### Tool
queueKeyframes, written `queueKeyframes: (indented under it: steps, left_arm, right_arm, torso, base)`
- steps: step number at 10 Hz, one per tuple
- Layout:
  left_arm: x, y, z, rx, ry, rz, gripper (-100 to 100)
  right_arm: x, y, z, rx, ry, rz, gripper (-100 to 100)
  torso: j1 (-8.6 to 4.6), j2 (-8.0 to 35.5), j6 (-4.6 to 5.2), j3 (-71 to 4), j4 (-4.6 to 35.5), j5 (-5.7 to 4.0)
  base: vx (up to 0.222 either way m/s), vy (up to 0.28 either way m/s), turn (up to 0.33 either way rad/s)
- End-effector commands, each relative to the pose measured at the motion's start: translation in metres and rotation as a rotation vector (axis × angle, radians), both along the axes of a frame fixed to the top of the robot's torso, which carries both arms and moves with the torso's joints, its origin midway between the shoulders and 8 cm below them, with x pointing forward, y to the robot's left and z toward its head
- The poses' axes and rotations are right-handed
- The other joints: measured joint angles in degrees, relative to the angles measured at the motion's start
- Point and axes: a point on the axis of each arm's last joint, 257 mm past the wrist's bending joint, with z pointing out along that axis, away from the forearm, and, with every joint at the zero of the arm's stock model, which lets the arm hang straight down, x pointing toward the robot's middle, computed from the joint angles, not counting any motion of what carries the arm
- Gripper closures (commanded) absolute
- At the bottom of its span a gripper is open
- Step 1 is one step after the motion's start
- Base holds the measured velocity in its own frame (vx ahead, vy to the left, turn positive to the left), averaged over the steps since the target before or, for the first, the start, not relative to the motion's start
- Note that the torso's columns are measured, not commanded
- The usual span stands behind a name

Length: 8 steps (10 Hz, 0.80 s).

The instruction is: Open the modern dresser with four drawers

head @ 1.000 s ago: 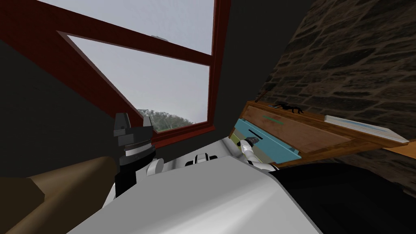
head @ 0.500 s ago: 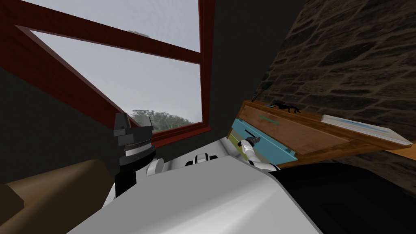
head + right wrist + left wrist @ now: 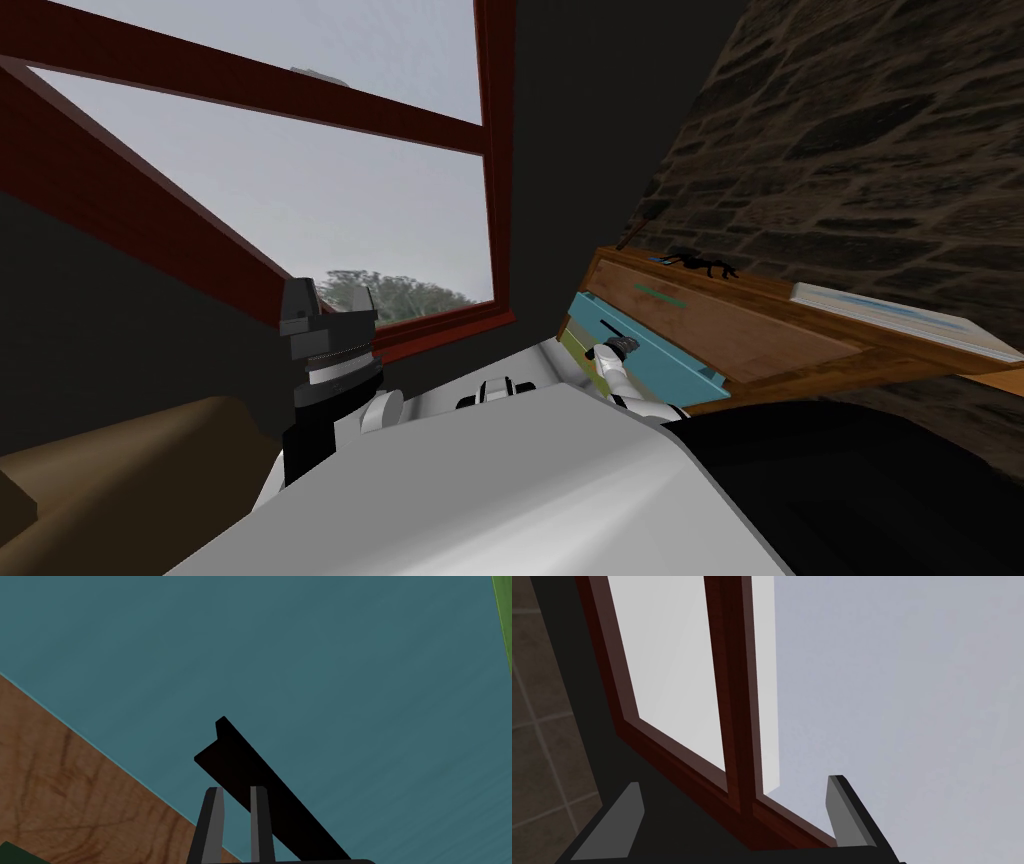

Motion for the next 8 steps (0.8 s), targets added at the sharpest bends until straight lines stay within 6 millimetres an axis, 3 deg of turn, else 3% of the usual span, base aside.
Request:
queueKeyframes:
  steps: [1, 4, 5, 7, 8]
  left_arm:
    - [0.0, 0.0, 0.0, 0.0, 0.0, 0.0, 0]
    - [0.0, 0.0, 0.0, 0.0, 0.0, 0.0, 0]
    - [0.0, 0.0, 0.0, 0.0, 0.0, 0.0, 0]
    - [0.0, 0.0, 0.0, 0.0, 0.0, 0.0, 0]
    - [0.0, 0.0, 0.0, 0.0, 0.0, 0.0, 0]
  right_arm:
    - [0.003, 0.003, -0.002, 0.008, 0.003, 0.003, 100]
    - [0.004, 0.003, -0.002, 0.009, 0.002, 0.004, 100]
    - [0.013, -0.01, 0.009, 0.007, 0.005, 0.009, -100]
    - [0.017, -0.016, 0.015, 0.006, 0.006, 0.011, -100]
    - [0.025, -0.028, 0.026, 0.005, 0.007, 0.015, -100]
  torso:
    - [-0.17, 0.0, -0.05, 0.0, 0.0, -0.11]
    - [-0.43, -0.1, 0.06, -0.1, 0.0, 0.07]
    - [-0.74, -0.2, 0.07, -0.1, 0.0, 0.01]
    - [-0.42, 0.0, 0.06, -0.1, 0.0, 0.07]
    - [-0.39, 0.0, 0.07, -0.1, 0.1, 0.09]
  base:
    - [-0.066, 0.212, 0.008]
    - [-0.035, 0.165, -0.008]
    - [-0.014, 0.066, -0.021]
    - [-0.026, 0.076, -0.017]
    - [-0.023, 0.066, -0.015]
